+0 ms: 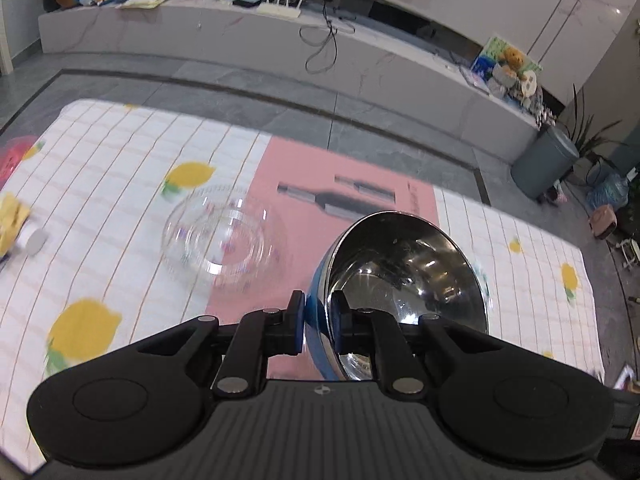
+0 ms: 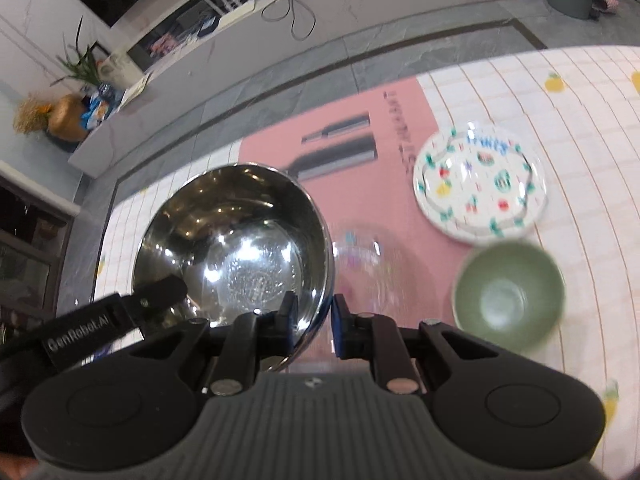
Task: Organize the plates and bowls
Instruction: 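Carry the blue steel bowl with both tools and lower it into the orange bowl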
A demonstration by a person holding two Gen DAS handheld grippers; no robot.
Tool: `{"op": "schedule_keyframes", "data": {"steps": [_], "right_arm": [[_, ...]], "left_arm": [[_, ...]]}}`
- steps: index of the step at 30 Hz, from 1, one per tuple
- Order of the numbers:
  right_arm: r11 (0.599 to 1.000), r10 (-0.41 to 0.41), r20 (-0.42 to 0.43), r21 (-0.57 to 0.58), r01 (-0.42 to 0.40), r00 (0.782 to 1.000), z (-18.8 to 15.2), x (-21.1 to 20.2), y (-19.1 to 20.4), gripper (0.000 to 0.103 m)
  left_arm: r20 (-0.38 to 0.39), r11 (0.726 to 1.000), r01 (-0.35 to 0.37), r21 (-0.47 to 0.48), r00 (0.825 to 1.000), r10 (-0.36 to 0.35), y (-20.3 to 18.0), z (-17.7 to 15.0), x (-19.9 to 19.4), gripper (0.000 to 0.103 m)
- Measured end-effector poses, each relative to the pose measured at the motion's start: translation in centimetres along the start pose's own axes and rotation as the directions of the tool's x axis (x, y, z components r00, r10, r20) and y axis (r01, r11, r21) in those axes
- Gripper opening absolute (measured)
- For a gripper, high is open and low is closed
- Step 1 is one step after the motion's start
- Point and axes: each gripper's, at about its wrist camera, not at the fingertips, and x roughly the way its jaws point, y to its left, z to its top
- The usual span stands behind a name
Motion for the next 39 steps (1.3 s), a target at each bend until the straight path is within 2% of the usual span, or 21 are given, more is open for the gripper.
{"op": "schedule_keyframes", "data": {"steps": [5, 13, 18, 23, 32, 39], "right_arm": [[1.0, 0.009, -0.082, -0.015, -0.01, 0.997, -3.8, -2.2, -0.2, 0.016], [0.996, 0.004, -0.089, -0.092, -0.012, 0.996, -8.4, -5.9, 0.1, 0.016], [0.995, -0.001, -0.099, -0.1, -0.009, 0.995, -10.4, -6.7, -0.2, 0.017], [0.993, -0.027, -0.119, -0.12, 0.012, 0.993, -12.1, -6.5, -0.3, 0.016], [0.99, -0.085, -0.17, -0.13, 0.064, 0.982, -13.6, -3.8, -0.8, 0.015], [0.986, -0.103, -0.16, -0.148, 0.079, 0.982, -13.8, -2.0, -1.1, 0.014]], "left_arm": [[-0.046, 1.0, -0.014, 0.016, 0.999, 0.015, 0.3, -2.9, -2.4, 0.015], [-0.076, 0.999, -0.015, 0.032, 0.997, 0.017, 1.0, -7.0, -6.1, 0.015], [-0.11, 1.0, -0.012, 0.023, 0.994, 0.015, 1.6, -9.0, -6.8, 0.015], [-0.136, 0.999, -0.021, 0.029, 0.99, 0.025, 1.9, -11.0, -6.8, 0.014], [-0.204, 0.999, -0.036, -0.024, 0.979, 0.03, 3.3, -12.7, -4.3, 0.014], [-0.212, 0.998, -0.055, 0.016, 0.975, 0.058, 3.3, -13.5, -2.6, 0.012]]}}
